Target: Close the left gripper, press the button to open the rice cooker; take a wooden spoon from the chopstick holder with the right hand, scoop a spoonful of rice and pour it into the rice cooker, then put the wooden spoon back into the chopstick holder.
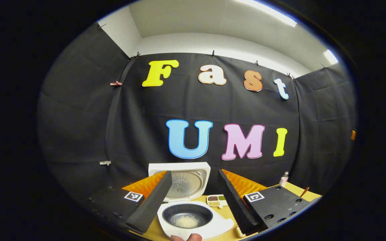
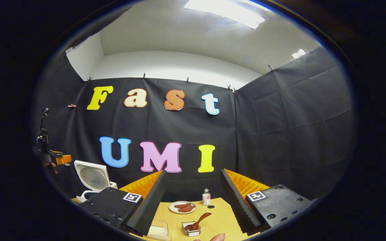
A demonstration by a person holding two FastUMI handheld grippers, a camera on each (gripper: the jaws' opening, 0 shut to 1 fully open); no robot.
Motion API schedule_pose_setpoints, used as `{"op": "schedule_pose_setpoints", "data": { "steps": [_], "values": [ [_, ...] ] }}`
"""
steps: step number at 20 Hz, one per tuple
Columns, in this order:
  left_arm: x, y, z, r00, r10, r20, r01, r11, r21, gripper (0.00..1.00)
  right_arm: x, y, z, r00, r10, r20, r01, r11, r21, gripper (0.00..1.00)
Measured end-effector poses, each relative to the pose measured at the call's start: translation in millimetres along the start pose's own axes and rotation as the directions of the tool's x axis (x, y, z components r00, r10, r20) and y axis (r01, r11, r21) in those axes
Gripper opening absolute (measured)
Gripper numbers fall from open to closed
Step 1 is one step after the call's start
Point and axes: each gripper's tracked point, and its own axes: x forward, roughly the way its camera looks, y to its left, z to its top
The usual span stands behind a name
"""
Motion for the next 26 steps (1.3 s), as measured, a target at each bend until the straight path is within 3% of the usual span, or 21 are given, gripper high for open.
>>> {"op": "schedule_pose_setpoints", "data": {
  "steps": [4, 10, 17, 22, 26],
  "values": [
    [70.0, 14.4, 7.4, 1.000, 0.016, 0.017, -0.016, 0.999, -0.047, 0.94, -16.6, -1.1, 7.0, 0.999, -0.035, 0.029, 0.038, 0.993, -0.111, 0.97],
    [150.7, 30.5, -14.3, 0.997, 0.074, -0.009, -0.074, 0.997, -0.010, 0.95, -23.6, 21.0, 12.9, 0.999, -0.043, 0.019, 0.045, 0.996, -0.078, 0.96],
    [218.3, 52.0, -59.9, 0.983, 0.160, -0.088, -0.160, 0.987, 0.001, 0.94, -35.6, 11.8, 4.7, 0.997, -0.077, -0.017, 0.074, 0.986, -0.148, 0.98],
    [248.4, 82.7, -92.1, 0.955, 0.236, -0.179, -0.234, 0.972, 0.035, 0.95, -43.4, 5.3, 6.4, 0.996, -0.092, -0.018, 0.087, 0.978, -0.190, 0.95],
    [242.8, 83.6, -98.7, 0.946, 0.243, -0.214, -0.230, 0.969, 0.086, 0.94, -40.1, 6.4, 1.3, 0.995, -0.091, -0.028, 0.083, 0.975, -0.205, 0.98]
  ]
}}
